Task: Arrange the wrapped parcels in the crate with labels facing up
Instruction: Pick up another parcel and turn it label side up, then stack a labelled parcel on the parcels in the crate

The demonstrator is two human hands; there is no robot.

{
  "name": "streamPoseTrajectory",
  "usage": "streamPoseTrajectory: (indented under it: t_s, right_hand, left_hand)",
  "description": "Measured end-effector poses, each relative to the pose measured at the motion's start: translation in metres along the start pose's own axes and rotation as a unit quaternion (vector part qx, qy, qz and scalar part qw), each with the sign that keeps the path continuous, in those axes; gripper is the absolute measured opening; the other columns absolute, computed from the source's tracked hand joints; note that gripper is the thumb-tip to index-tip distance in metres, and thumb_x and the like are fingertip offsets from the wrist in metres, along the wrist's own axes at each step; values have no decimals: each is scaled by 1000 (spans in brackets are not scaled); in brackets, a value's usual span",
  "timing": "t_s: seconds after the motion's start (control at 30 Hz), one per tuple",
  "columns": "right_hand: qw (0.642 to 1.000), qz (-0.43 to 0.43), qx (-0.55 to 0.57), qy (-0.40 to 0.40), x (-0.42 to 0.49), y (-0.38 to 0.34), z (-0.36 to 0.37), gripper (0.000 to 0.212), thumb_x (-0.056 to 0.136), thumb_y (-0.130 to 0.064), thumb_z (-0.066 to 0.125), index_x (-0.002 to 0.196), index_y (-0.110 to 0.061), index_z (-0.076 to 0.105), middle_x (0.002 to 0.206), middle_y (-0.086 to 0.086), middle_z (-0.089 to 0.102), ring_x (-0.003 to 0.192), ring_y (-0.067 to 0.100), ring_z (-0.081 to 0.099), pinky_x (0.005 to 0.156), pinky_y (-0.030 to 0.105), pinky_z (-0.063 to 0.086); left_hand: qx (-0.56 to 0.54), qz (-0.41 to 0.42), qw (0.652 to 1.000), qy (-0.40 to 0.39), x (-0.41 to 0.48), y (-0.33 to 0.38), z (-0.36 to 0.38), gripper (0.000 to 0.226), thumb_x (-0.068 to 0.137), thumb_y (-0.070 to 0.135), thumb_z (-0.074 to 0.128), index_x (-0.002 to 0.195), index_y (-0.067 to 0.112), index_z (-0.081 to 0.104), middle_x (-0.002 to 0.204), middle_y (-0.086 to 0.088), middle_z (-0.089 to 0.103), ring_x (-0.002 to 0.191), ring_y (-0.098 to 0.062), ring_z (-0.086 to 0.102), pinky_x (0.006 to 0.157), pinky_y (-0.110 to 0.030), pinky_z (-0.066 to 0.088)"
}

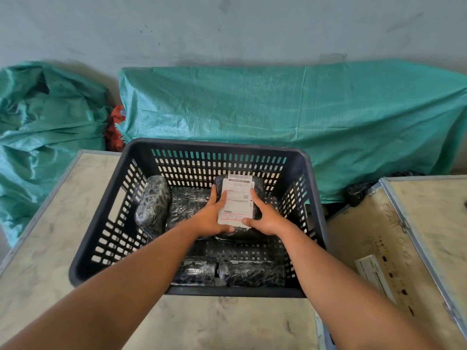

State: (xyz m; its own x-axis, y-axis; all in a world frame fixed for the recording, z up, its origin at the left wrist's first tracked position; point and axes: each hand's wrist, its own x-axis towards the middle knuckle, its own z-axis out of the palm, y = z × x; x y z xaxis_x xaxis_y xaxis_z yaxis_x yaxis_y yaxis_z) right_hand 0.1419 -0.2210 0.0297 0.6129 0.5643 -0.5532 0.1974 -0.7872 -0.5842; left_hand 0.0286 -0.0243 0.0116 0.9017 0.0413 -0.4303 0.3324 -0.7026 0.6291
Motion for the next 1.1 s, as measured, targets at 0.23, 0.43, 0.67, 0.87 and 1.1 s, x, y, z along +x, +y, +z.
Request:
streamPoseTrajectory:
  t_s: [0.23,0.43,0.67,0.87,1.1]
  right_hand:
    - [1000,4,-8,26,1,-1,0,109,88,-38,78,162,-45,-1,166,11,27,146,32,38,118,40,34]
    - [995,-38,21,87,-25,-28,-26,108,89,-26,79,164,-39,2,159,12,33,143,32,41,116,43,34]
    - [996,-76,39,-13,-101,-11,-57,52,81,-22,88,123,-44,67,152,-8,47,124,17,55,91,30,46]
    - [978,-83,-74,-179,-118,-7,-21,31,73,-21,93,88,-41,74,113,-22,62,94,-8,54,86,28,46]
    - [982,-104,-79,-138,-109,-6,-15,31,85,-16,83,83,-46,75,106,-17,70,101,3,63,94,31,50]
  left_hand:
    - [54,-48,996,47,2,18,2,126,79,40,84,162,19,-8,160,-8,-39,149,-32,32,116,-39,38]
    - [32,-69,993,92,-12,50,-21,96,82,36,83,160,20,29,169,-10,-15,154,-39,16,122,-49,28]
    - [-39,46,995,74,-60,74,-47,55,87,40,78,139,32,61,152,5,52,135,-18,52,112,-38,43]
    - [-52,69,996,-38,-83,64,-28,29,86,29,81,116,31,77,130,15,68,112,-4,66,105,-36,51]
    - [-104,62,986,-116,-90,52,-13,68,71,33,93,132,37,66,137,16,63,125,-10,59,107,-36,47]
